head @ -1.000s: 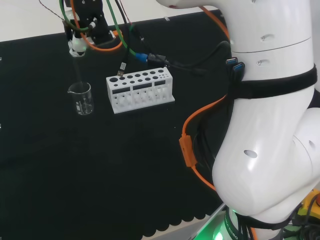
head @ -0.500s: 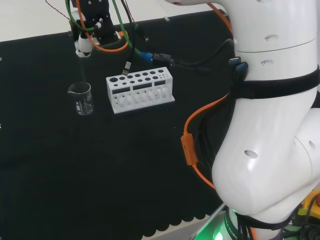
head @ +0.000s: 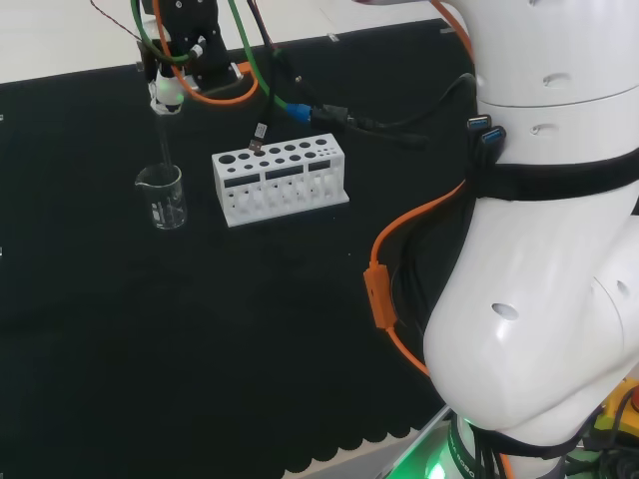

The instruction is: Stir in the beaker to the left of the white test tube rack with the glass rod.

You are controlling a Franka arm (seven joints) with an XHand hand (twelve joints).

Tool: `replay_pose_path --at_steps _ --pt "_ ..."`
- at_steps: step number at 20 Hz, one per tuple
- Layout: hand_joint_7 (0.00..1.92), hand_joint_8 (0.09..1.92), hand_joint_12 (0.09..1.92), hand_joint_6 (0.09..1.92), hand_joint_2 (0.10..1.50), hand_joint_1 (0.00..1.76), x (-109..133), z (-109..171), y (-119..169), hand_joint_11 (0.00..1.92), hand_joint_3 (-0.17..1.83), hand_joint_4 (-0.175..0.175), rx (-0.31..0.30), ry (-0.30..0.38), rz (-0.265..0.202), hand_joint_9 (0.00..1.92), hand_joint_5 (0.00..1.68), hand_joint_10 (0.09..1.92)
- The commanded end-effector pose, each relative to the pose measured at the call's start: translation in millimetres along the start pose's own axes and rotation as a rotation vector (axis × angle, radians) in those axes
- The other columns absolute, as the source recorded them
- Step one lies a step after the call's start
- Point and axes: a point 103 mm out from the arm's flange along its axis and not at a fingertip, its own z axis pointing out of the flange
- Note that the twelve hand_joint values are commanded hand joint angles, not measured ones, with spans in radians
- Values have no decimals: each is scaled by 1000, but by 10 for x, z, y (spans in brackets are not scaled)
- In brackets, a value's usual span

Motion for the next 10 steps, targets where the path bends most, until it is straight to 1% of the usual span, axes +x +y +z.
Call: replay_pose_path --at_steps 1,10 --pt "1620 533 451 973 636 1192 50 -30 -33 1692 829 -175 -10 -3 -5 1920 1138 87" --pt "1621 532 451 973 637 1192 97 -39 -84 1692 829 -175 -21 -14 -12 1920 1138 87"
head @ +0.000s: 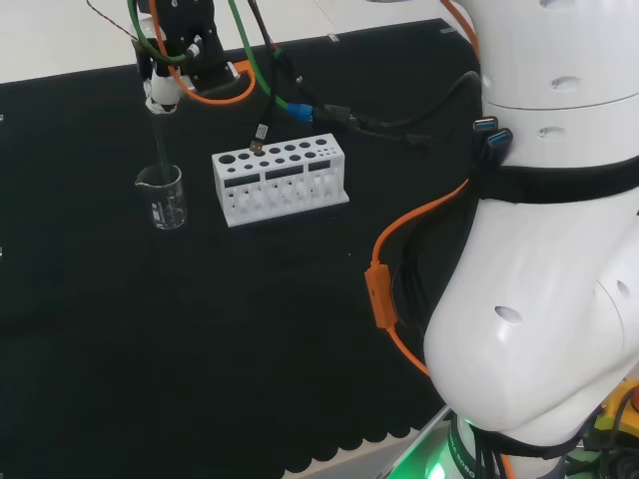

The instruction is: Stir in the beaker to the left of the white test tube rack with the glass rod.

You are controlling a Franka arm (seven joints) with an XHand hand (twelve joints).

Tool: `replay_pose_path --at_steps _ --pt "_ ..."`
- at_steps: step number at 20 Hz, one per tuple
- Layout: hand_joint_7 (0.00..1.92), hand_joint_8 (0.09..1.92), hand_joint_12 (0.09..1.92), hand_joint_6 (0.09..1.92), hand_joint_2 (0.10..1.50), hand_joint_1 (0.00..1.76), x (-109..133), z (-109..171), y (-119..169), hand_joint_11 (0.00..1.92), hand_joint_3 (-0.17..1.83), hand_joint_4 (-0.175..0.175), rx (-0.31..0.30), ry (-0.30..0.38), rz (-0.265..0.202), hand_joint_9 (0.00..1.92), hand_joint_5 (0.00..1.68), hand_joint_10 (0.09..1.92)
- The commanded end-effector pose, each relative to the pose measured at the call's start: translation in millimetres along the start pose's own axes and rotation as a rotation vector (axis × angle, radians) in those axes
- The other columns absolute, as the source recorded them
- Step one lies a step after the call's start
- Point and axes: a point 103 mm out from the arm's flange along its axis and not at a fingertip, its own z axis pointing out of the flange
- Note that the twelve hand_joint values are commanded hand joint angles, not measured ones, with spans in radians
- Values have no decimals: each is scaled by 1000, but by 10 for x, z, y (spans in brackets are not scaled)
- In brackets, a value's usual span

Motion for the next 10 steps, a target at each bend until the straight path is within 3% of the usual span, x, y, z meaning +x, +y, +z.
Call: replay_pose_path --at_steps 1,10 --pt "1621 532 451 973 637 1192 23 -6 -22 1692 829 -175 -7 -6 -5 1920 1138 87" --pt "1621 531 452 972 636 1192 32 -5 -47 1692 829 -175 -5 -6 -2 1920 1138 87"
